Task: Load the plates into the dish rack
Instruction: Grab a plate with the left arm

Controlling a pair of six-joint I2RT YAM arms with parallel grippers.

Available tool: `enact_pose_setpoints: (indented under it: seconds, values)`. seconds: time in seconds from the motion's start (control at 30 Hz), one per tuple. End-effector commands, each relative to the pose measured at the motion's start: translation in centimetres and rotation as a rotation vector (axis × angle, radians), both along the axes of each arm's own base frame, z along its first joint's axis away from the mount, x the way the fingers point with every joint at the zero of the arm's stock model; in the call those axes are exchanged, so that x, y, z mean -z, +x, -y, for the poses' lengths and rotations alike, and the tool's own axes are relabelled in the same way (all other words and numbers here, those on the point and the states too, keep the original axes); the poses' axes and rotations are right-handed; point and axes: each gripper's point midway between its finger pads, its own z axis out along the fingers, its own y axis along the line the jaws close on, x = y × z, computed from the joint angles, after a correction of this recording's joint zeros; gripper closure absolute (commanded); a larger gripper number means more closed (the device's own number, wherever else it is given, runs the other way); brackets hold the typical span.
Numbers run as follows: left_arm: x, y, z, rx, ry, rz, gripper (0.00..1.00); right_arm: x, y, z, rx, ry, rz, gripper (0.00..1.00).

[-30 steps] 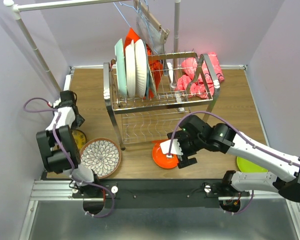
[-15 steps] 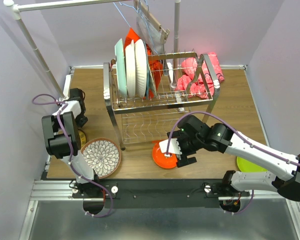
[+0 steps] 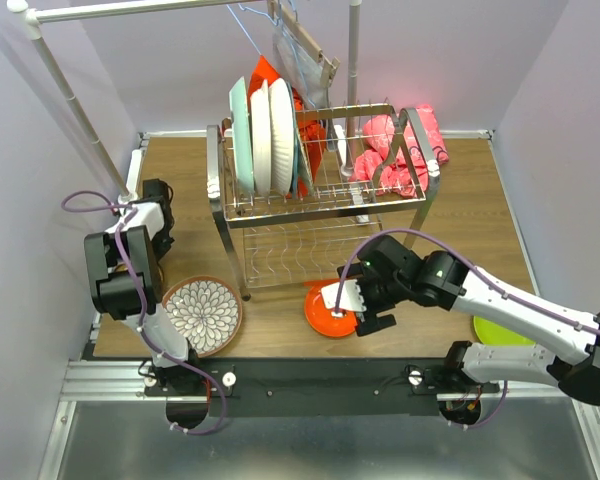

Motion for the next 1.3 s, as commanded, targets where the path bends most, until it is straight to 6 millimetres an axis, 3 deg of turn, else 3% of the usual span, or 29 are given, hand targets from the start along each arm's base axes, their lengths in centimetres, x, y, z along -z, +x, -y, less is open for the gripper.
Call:
enact_pose_setpoints:
  seconds: [0.0, 0.07, 0.2, 0.47, 0.6, 0.87, 1.0, 1.1, 1.27]
  values:
    - [-1.5, -0.8, 0.6, -0.025, -0.029, 0.013, 0.94, 0.0, 0.5, 0.2, 0.005, 0.011, 0.044, 0.00]
    - [-3.2, 0.0, 0.6, -0.011, -0.031, 0.066, 0.99, -0.1, 0.6, 0.3, 0.006, 0.015, 0.049, 0.00]
    - [-5.9, 1.7, 1.2, 0.011, -0.057, 0.158, 1.00, -0.1, 0.6, 0.4, 0.012, 0.025, 0.057, 0.00]
    - [-10.4, 2.1, 2.2, 0.033, -0.052, 0.261, 1.00, -0.4, 0.5, 0.4, 0.010, 0.048, 0.068, 0.00]
    - [-13.9, 2.9, 3.2, 0.066, -0.078, 0.364, 1.00, -1.4, 0.5, 0.1, 0.005, 0.075, 0.080, 0.00]
    - [-24.4, 4.7, 5.5, 0.165, -0.133, 0.716, 1.00, -5.0, 1.0, -0.5, 0.023, 0.172, 0.136, 0.00]
    - [-30.5, 5.2, 7.2, 0.325, -0.134, 0.871, 1.00, -7.7, 1.2, -1.2, 0.071, 0.252, 0.136, 0.00]
    - [-34.6, 4.8, 9.0, 0.468, -0.133, 0.991, 1.00, -10.1, 1.2, -2.0, 0.106, 0.328, 0.118, 0.00]
    - [-40.8, 2.3, 11.6, 0.696, -0.073, 1.143, 1.00, -13.3, 1.4, -3.0, 0.146, 0.418, 0.103, 0.00]
